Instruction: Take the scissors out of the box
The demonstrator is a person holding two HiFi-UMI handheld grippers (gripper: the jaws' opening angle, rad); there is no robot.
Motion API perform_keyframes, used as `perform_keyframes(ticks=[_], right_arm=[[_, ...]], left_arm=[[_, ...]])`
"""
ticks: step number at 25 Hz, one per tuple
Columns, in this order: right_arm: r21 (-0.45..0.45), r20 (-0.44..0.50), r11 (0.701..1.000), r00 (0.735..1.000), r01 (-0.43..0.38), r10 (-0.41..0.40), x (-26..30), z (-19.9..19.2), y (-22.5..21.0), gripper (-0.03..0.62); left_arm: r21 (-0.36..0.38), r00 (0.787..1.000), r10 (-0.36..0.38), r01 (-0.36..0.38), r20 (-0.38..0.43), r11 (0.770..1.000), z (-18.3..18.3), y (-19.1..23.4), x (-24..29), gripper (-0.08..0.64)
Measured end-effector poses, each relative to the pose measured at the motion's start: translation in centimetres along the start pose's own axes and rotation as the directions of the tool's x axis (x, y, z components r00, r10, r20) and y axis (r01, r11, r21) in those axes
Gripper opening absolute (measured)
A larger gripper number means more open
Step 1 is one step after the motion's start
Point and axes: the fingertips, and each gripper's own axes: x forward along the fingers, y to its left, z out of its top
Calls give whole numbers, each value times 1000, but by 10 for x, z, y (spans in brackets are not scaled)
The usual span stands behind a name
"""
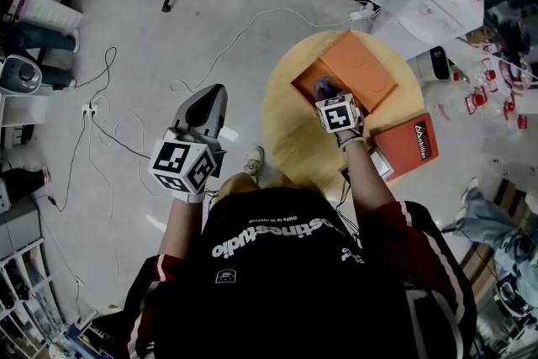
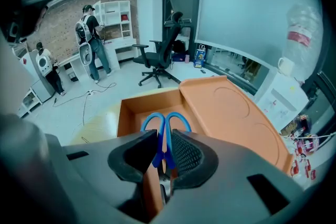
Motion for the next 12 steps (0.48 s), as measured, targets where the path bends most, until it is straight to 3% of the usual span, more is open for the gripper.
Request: perform_keyframes(ticks=[12], right_arm=[[34,83,999,996,42,-45,-50,5,-4,114]], left_arm=[[20,997,-58,57,44,998,9,-29,-12,18]])
